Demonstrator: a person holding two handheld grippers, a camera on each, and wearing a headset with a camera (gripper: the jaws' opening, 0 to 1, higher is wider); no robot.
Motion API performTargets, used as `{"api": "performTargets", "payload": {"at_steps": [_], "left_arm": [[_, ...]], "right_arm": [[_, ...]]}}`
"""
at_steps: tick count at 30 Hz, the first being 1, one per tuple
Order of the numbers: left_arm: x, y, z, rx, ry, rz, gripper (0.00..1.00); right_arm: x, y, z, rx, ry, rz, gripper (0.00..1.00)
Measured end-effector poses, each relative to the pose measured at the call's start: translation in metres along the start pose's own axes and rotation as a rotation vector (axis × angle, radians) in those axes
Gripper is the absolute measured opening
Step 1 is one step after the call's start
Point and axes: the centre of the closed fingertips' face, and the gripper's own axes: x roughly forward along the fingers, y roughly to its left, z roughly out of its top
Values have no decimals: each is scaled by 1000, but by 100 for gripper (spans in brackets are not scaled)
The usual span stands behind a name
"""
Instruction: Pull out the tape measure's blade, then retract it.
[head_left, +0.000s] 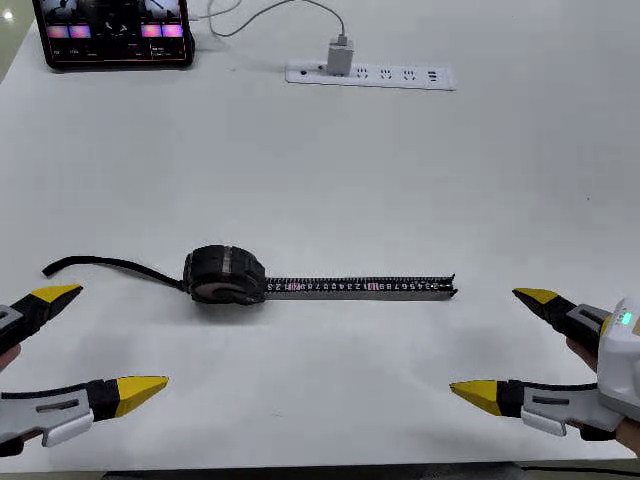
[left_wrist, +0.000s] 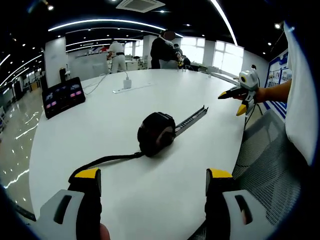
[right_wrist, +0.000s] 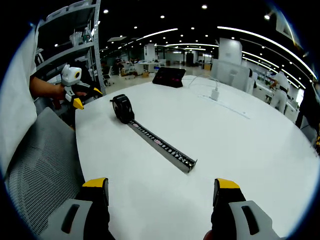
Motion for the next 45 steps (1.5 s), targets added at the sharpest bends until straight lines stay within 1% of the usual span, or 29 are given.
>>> {"api": "performTargets", "payload": {"at_steps": [2,5,7,10,14,16,18,21,25,31,40,45], "left_arm": [[-1,-4,-4,-22,1,-4,84],[-3,-7,-11,-26,12,1,86],[-6,-8,-14,-51,4,3,86],[-9,-9,-20,-45,17,13,86],[-9,-10,-23,-58,14,15,87],[-7,-13,-26,-69,13,8,88],[-4,-15,-30,-66,22,7,87],[-4,-18,-28,-71,19,0,87],[-5,-17,-27,-85,17,1,88],[-6,-15,-24,-79,15,5,88],[-6,-14,-21,-77,14,-4,87],[-1,-15,-17,-75,15,1,87]], "right_arm": [[0,3,-3,7,-1,-1,86],[-1,5,-8,18,1,-3,87],[-1,7,-11,29,0,-4,88],[0,10,-17,38,6,-3,89],[1,13,-23,48,11,-3,90],[2,14,-27,53,18,-3,90],[3,14,-28,56,19,-4,90],[2,14,-27,58,15,-5,90],[1,14,-25,59,10,-7,91],[1,14,-23,56,7,-8,91],[1,16,-22,56,6,-3,91],[1,16,-23,55,6,-3,90]]}}
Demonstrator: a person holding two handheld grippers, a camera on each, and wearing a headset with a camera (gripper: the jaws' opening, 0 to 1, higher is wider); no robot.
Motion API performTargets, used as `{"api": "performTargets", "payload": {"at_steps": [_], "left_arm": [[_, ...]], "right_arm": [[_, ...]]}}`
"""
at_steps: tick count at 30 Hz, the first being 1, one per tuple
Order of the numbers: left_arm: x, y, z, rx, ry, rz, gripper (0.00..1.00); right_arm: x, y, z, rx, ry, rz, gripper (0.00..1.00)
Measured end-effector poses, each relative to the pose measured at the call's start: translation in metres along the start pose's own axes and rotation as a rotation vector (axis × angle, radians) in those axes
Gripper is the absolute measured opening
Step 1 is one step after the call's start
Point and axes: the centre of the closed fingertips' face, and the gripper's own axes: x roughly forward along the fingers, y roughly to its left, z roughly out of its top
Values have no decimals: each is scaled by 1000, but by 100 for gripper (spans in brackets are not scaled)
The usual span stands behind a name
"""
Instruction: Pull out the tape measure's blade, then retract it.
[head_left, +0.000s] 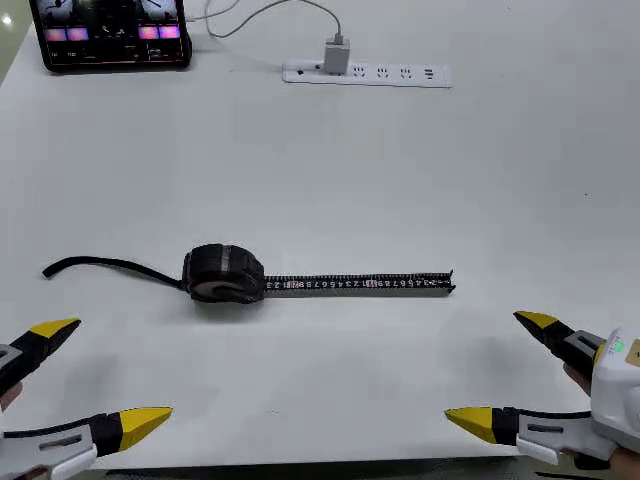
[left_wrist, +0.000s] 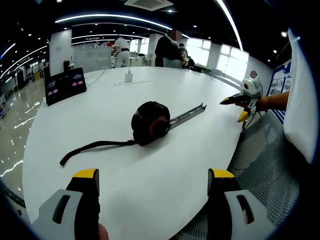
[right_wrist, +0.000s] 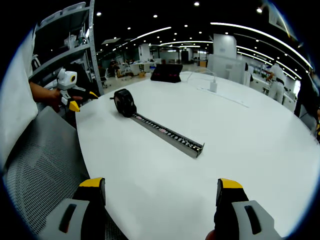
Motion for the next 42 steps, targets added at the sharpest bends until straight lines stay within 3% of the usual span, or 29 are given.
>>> {"api": "performTargets", "payload": {"at_steps": [10,26,33,42], "left_arm": [[21,-8,8,-27,0,31,88],[52,-10,26,-56,0,61,86],[64,-4,39,-82,-15,62,84],[82,-11,53,-113,-37,56,83]], "right_arm": [[1,-1,1,0,-1,0,90],[2,-1,1,-9,1,6,89],[2,-3,-1,-5,5,2,89],[0,-9,-1,-2,2,-10,89]]}}
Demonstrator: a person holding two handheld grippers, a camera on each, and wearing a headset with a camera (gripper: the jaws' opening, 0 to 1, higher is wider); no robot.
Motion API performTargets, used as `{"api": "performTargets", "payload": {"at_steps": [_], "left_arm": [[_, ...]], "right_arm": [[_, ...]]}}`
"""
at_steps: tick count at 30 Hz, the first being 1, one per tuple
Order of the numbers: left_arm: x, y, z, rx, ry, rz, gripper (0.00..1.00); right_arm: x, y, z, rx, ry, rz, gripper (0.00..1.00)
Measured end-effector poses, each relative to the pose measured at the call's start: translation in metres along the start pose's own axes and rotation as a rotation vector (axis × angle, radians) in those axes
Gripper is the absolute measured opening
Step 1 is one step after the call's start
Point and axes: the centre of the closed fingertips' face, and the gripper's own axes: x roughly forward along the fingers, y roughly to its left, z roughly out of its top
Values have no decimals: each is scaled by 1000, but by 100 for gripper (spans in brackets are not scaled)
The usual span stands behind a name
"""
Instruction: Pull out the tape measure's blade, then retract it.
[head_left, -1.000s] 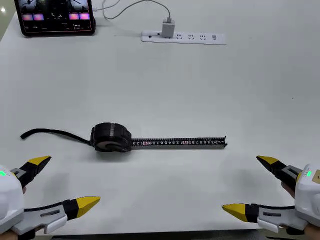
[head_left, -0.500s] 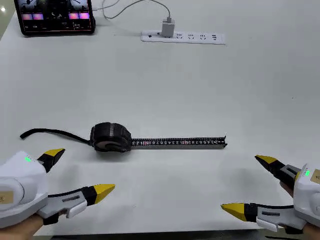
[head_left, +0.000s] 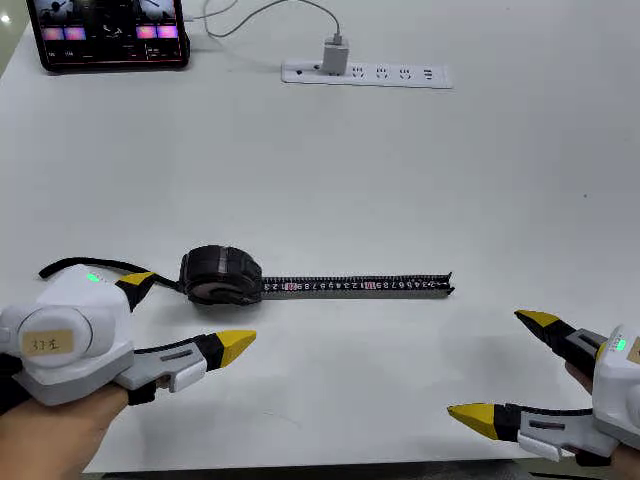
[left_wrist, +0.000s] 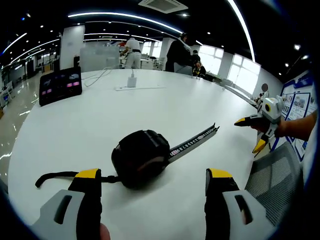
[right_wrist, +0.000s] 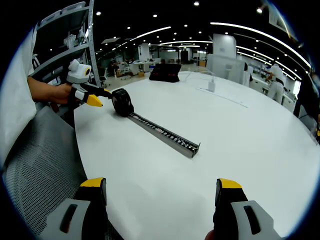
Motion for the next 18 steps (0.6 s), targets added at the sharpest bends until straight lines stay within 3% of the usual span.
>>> {"api": "performTargets", "payload": {"at_steps": [11,18], "left_arm": [[14,-10,10,-56,-17,-4,81],[15,-8,9,-76,-21,35,80]], "right_arm": [[-1,-4,0,2,1,-2,88],[1,-4,-3,5,15,8,86]]}}
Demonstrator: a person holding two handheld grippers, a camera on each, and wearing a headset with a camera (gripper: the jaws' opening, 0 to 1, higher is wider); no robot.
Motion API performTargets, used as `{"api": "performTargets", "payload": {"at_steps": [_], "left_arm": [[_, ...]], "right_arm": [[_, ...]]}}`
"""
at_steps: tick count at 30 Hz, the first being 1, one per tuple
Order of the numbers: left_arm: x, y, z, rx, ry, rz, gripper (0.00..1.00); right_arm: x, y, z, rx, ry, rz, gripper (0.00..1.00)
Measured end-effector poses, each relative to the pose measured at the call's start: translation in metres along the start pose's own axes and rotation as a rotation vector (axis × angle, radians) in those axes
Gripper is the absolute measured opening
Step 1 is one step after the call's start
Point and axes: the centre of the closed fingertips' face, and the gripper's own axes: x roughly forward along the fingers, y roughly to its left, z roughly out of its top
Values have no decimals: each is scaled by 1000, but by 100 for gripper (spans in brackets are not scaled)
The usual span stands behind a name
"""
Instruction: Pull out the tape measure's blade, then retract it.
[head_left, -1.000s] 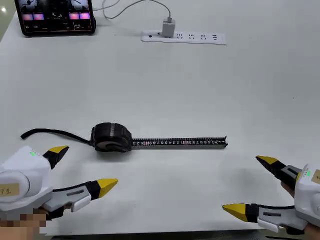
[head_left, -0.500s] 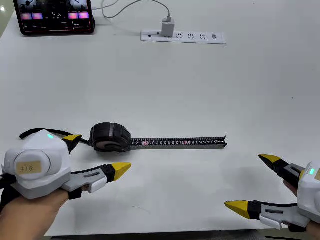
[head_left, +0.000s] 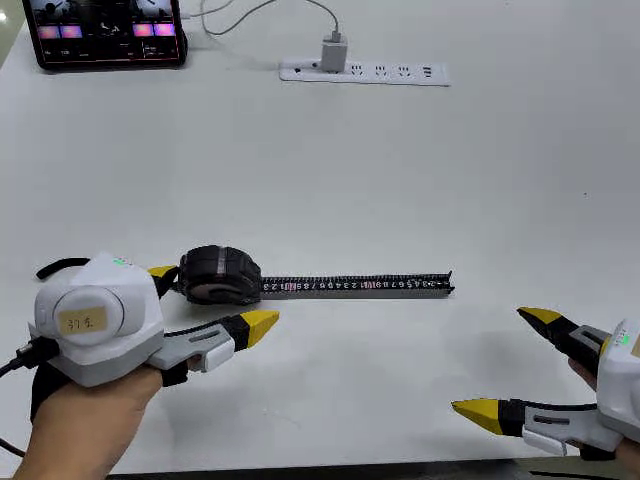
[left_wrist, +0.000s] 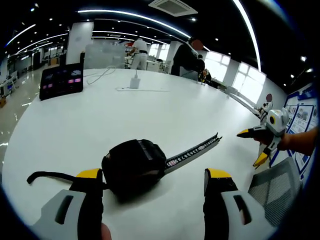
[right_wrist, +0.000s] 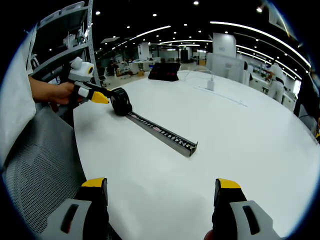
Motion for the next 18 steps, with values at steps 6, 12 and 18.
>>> {"api": "performTargets", "payload": {"at_steps": [6,12,18], "left_arm": [[3,1,1,-27,-26,56,80],[8,6,-1,-39,-20,121,76],[11,12,-2,-87,-32,163,73]], "right_arm": [[3,-1,2,-25,13,15,78],[4,-8,4,-57,30,40,70],[5,-20,14,-107,49,74,62]]}}
